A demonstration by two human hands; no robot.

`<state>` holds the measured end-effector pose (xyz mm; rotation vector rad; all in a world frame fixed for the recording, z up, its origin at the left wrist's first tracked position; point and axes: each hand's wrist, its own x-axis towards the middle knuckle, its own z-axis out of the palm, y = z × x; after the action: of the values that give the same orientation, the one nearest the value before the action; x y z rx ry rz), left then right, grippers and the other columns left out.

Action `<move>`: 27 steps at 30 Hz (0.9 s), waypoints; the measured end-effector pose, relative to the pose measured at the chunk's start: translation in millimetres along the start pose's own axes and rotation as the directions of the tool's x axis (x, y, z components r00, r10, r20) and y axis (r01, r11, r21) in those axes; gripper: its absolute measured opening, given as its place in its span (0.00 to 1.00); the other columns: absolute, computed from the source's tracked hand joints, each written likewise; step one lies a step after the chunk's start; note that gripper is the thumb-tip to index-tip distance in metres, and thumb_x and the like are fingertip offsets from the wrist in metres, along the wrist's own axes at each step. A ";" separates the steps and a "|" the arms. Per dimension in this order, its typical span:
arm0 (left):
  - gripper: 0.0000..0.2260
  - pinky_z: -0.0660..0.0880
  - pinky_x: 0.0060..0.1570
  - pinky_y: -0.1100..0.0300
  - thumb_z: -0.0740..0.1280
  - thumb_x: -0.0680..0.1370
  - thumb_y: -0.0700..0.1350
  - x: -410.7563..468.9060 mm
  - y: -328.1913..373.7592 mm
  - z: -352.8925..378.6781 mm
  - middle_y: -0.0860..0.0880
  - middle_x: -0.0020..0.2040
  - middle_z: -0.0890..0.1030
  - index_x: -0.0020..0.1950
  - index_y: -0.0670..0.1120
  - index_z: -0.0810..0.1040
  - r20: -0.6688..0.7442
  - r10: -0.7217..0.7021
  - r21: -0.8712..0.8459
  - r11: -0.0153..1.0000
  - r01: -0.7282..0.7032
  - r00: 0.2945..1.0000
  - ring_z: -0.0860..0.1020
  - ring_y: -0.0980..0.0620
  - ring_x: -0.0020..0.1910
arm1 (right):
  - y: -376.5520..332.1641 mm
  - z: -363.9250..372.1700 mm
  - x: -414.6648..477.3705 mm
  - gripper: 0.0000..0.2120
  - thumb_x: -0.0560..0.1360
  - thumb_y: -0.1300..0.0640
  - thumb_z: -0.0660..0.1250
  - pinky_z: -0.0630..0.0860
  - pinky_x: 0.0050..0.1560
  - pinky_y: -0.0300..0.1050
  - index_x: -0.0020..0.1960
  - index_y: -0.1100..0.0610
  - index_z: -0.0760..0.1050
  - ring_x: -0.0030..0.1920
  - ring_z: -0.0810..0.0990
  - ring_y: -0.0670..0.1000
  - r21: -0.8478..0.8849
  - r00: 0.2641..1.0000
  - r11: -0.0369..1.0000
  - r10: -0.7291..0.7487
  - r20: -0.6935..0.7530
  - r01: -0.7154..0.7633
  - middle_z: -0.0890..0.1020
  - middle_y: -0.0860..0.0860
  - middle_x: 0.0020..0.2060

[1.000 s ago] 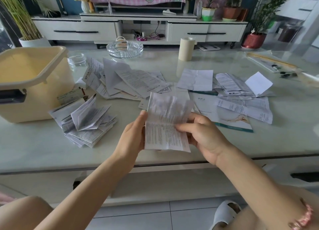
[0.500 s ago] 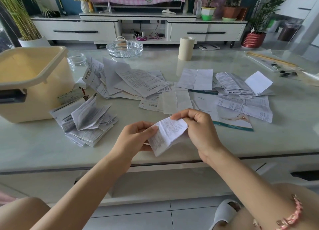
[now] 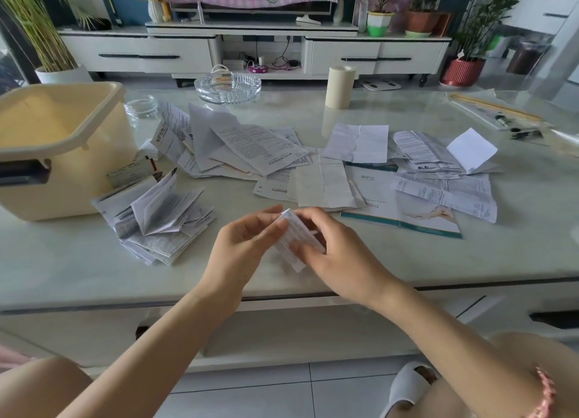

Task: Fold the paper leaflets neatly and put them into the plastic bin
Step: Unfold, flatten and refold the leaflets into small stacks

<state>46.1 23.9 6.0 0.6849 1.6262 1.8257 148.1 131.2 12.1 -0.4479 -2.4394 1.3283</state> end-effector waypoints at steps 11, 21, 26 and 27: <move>0.03 0.74 0.32 0.67 0.67 0.76 0.40 -0.8 0.1 -1.9 0.50 0.34 0.80 0.46 0.46 0.80 -0.099 0.129 0.194 0.975 -0.108 0.987 0.75 0.59 0.32 | -7.7 -6.3 7.5 0.04 0.75 0.65 0.66 0.72 0.28 0.34 0.50 0.62 0.77 0.27 0.77 0.42 0.252 0.962 0.932 0.229 0.150 -0.261 0.79 0.53 0.39; 0.06 0.71 0.28 0.69 0.64 0.78 0.42 -4.8 0.6 -11.0 0.49 0.32 0.77 0.41 0.46 0.75 -0.277 0.331 0.340 0.912 -0.230 0.902 0.74 0.59 0.25 | -16.7 0.3 23.7 0.06 0.71 0.59 0.72 0.72 0.31 0.35 0.43 0.57 0.76 0.27 0.73 0.43 0.501 0.940 0.825 0.336 -0.060 -0.263 0.77 0.49 0.32; 0.07 0.71 0.30 0.69 0.64 0.78 0.42 -2.6 0.7 -23.9 0.50 0.33 0.77 0.40 0.49 0.75 -0.325 0.398 0.391 0.883 -0.261 0.858 0.73 0.60 0.28 | -23.0 11.6 31.2 0.02 0.77 0.60 0.64 0.73 0.30 0.33 0.46 0.57 0.76 0.27 0.77 0.42 0.487 0.952 0.824 0.298 0.065 -0.291 0.78 0.49 0.35; 0.08 0.71 0.31 0.68 0.65 0.78 0.42 -1.6 0.9 -27.9 0.51 0.34 0.77 0.40 0.51 0.75 -0.322 0.420 0.433 0.862 -0.263 0.848 0.73 0.60 0.29 | -24.3 15.0 32.4 0.03 0.78 0.60 0.63 0.72 0.29 0.33 0.46 0.57 0.76 0.27 0.77 0.42 0.476 0.956 0.833 0.285 0.068 -0.283 0.78 0.49 0.35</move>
<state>27.1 3.6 3.6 0.8511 2.2970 2.0320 109.9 121.1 29.2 -0.6920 -1.9752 1.9833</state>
